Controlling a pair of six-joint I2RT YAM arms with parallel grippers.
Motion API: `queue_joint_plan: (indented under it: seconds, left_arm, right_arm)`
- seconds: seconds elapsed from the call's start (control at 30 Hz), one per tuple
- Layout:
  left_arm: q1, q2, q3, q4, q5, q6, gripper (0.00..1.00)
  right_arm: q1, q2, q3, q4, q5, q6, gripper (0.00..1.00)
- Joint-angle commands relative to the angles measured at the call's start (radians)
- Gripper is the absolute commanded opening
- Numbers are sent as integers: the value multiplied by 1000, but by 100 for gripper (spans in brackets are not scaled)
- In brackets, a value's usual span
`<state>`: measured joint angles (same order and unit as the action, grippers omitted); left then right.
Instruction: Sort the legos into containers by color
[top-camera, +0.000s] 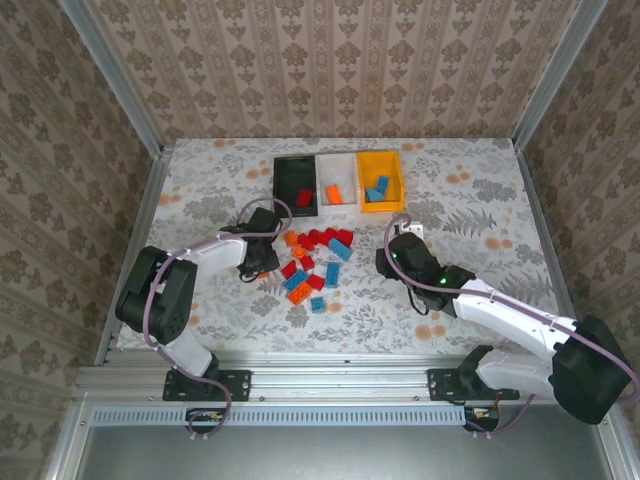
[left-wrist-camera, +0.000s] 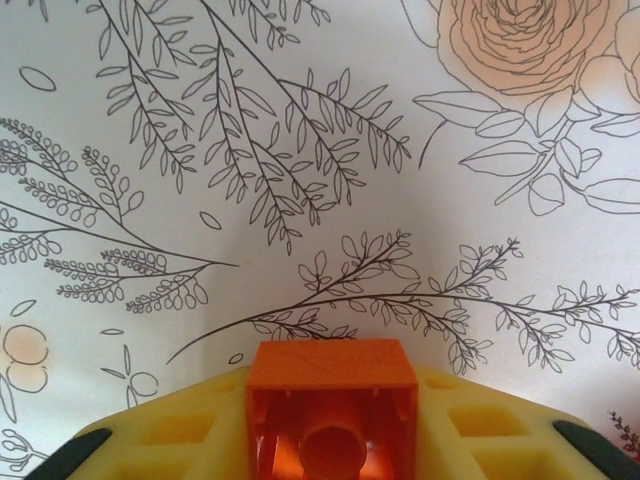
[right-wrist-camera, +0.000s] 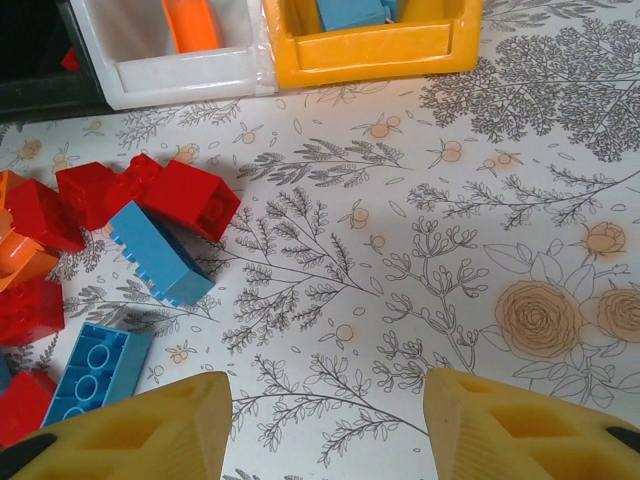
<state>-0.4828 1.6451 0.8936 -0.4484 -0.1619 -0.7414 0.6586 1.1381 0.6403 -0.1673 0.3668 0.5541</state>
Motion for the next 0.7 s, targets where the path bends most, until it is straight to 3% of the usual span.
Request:
queue_joint_plan:
  seconds: [0.0,0.17,0.33,0.5,0.67]
  left_arm:
    - [4,-27,50,-24,-26,32,36]
    - [-4,-55,83,-40,-26,42,25]
    - [-100,-113,175,9,-58,77,27]
    - [-129,102,514,4,74,193,22]
    - [-143,338,802,35,130,274,21]
  right_arm:
    - [-8,-28,-24,-28,24,2,54]
    - [-13,-49,-36,-31,27,3,54]
    - [-23,-67,-58,-23,24,13,54]
    - [-32,-62,-70,-4,13,25,54]
    - [-47,-99,-79,-43,42,10,55]
